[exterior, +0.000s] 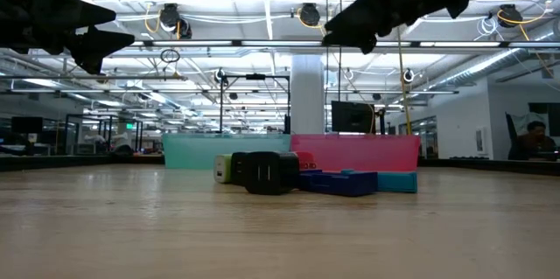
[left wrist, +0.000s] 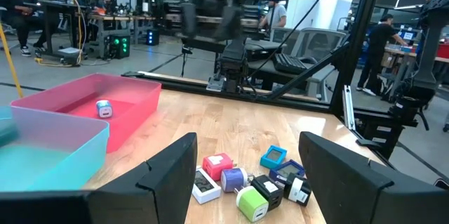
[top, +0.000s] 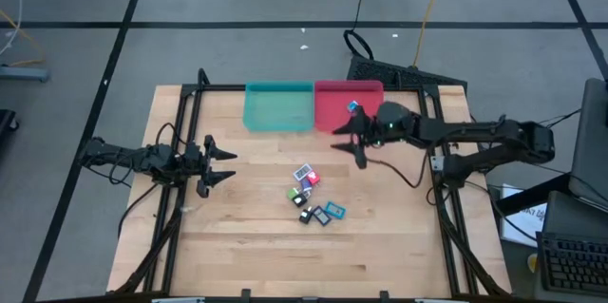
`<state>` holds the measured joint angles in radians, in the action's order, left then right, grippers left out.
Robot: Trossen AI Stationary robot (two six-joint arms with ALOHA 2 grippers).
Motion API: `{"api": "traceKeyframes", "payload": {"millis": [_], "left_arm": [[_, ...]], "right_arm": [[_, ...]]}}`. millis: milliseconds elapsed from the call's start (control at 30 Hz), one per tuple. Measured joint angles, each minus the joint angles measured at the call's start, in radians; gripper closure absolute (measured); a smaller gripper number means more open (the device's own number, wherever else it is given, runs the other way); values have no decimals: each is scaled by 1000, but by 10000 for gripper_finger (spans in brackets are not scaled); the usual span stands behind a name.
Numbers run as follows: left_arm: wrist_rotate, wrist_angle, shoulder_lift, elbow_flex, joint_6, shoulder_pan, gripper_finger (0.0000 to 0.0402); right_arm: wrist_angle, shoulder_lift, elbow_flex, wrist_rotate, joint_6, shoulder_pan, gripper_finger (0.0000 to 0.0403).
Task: Sort charging adapters and watches
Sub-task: Put the blue watch in the blue bin
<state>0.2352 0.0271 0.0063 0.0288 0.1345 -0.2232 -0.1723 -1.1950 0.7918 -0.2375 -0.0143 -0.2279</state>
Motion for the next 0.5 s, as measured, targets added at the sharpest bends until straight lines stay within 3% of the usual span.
{"api": "traceKeyframes", "payload": {"millis": [500], "left_arm": [[0,0,0,0,0,0,149]], "right_arm": [[51,23,0,-4,1,274,218]]}}
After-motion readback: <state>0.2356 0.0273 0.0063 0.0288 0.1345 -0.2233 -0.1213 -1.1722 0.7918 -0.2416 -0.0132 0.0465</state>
